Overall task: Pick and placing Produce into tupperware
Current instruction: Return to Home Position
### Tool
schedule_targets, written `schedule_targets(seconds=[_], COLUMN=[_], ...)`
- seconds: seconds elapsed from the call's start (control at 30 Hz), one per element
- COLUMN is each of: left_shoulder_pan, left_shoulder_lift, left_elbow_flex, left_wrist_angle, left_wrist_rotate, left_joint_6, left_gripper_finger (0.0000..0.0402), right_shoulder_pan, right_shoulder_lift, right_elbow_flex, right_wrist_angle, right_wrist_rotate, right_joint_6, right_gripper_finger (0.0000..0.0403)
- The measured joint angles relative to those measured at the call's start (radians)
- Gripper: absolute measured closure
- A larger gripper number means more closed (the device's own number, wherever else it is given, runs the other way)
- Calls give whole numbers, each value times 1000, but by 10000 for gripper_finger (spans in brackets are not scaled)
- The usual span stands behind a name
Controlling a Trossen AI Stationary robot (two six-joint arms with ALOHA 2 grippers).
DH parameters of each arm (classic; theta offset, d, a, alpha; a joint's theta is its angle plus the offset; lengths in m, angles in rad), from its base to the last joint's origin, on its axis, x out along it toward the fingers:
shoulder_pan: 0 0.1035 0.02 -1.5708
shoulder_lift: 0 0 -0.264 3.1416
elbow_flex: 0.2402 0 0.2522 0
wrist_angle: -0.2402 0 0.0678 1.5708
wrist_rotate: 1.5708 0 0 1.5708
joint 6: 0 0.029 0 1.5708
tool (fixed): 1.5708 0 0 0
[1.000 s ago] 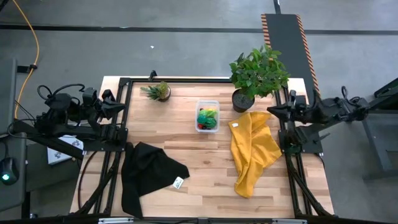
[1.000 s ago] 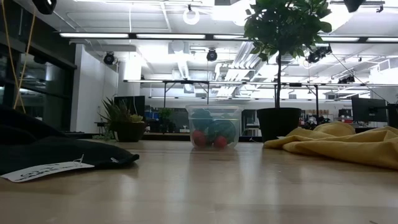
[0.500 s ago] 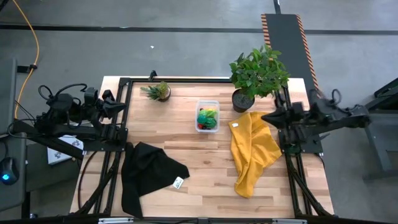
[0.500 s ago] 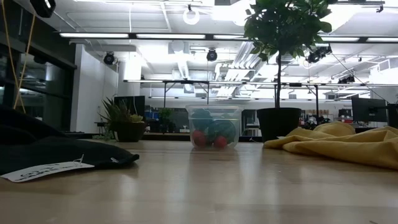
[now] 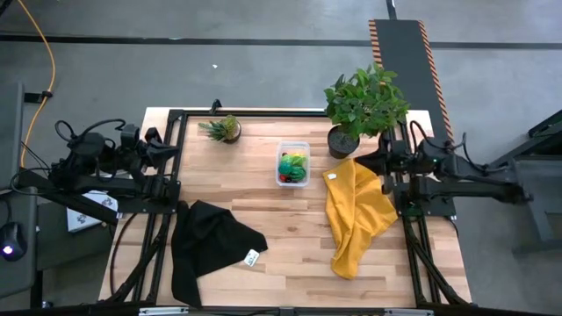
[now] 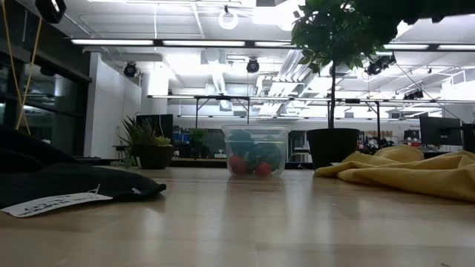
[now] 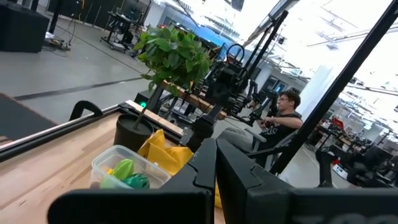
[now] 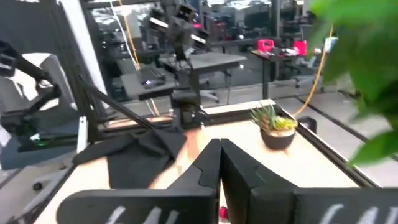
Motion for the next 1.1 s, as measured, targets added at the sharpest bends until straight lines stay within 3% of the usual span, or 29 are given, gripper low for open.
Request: schedule_targets(seconds=[0.33,0.53,0.73,1.1], left_shoulder_pan=[0,0,0,0], left_shoulder_lift=[0,0,0,0], left_elbow_flex=[0,0,0,0], left_wrist_angle=[-18,-33,-48,-67], left_wrist_rotate=[0,0,0,0], left_joint_6=[2,24,31,55], left_gripper_finger=[401,401,401,401], right_shoulder_pan=[-60,-36,25,149], right_shoulder_lift=[-40,-61,-61,-60], right_elbow_flex=[-164,-252,-331,-348], right_wrist_angle=[214,230,362,365], right_wrist_rotate=[-45,-45,-43,96], right_joint_6=[42,27,86,62], right_gripper_finger=[403,403,403,403])
